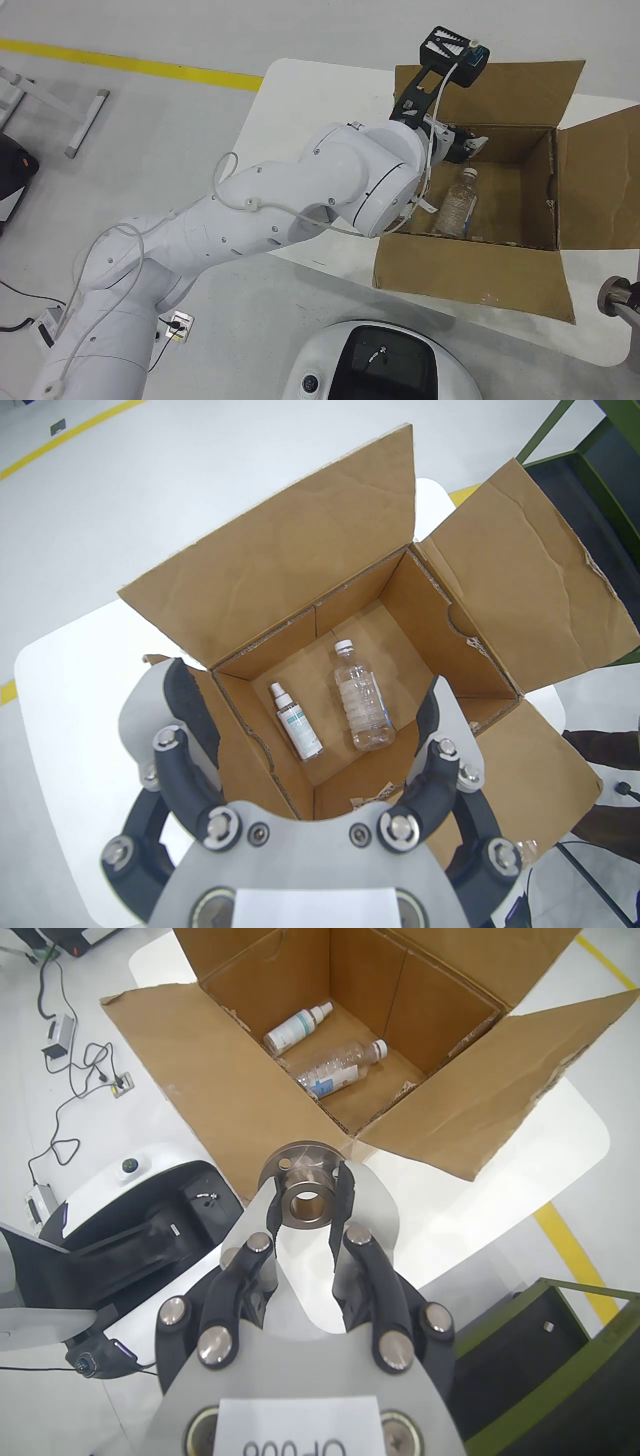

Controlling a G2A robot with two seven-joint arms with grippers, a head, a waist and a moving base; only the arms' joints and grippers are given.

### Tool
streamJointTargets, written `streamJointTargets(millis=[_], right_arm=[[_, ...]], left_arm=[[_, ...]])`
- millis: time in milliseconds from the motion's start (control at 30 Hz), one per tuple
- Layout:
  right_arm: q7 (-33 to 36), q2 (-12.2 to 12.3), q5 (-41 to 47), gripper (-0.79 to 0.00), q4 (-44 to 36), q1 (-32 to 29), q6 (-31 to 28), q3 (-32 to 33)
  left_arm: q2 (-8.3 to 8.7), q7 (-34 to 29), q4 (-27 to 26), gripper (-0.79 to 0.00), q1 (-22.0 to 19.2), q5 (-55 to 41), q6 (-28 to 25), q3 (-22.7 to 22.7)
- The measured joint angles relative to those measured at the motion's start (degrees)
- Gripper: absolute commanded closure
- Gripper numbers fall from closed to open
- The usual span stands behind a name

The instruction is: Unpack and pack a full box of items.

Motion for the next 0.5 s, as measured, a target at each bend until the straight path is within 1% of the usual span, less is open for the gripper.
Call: streamJointTargets(millis=[100, 200, 333, 500], right_arm=[[0.0, 0.0, 0.0, 0.000, 0.0, 0.0, 0.0, 0.0], [0.1, 0.0, 0.0, 0.000, 0.0, 0.0, 0.0, 0.0], [0.0, 0.0, 0.0, 0.000, 0.0, 0.0, 0.0, 0.0], [-3.3, -0.1, -1.8, 0.000, -1.5, 0.2, 2.3, -2.0]], left_arm=[[0.75, -1.8, -1.1, -0.785, 0.6, 3.2, -0.4, -2.0], [1.67, -3.3, -2.2, -0.785, 1.8, 6.6, 0.4, -4.7], [3.04, -5.7, -4.1, -0.785, 4.3, 11.1, 1.2, -8.7], [4.09, -7.9, -5.6, -0.785, 7.0, 15.3, 0.0, -11.9]])
